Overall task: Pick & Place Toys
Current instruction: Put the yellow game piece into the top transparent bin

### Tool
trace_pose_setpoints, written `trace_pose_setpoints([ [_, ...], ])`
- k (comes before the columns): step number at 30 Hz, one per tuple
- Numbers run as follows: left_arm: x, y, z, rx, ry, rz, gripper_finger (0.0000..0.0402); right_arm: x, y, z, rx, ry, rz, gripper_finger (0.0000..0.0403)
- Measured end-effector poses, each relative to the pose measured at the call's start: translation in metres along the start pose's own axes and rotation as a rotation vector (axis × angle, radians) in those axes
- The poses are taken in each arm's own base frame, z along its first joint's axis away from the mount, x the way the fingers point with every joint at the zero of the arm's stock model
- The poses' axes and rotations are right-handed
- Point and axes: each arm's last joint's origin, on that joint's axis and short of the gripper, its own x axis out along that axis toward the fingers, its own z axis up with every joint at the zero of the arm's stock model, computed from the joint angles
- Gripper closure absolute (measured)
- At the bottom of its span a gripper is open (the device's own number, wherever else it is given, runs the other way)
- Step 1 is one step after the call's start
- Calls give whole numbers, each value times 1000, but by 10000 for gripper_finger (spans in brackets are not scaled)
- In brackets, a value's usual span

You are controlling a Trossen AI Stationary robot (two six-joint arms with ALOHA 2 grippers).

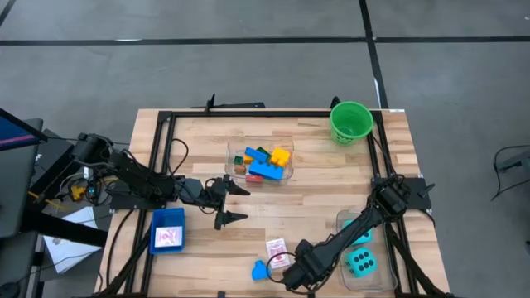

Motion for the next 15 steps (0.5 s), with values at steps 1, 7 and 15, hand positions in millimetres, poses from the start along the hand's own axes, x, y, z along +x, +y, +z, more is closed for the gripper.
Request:
trace_pose_setpoints([
  [1, 0, 0, 0, 0, 0, 0, 4, 0, 0, 0, 0, 0, 0, 263],
  [7, 0, 0, 0, 0, 0, 0, 4, 1, 1, -2, -8, -12, -1, 319],
  [15, 0, 0, 0, 0, 0, 0, 4, 19, 0, 2, -23, -1, 2, 381],
])
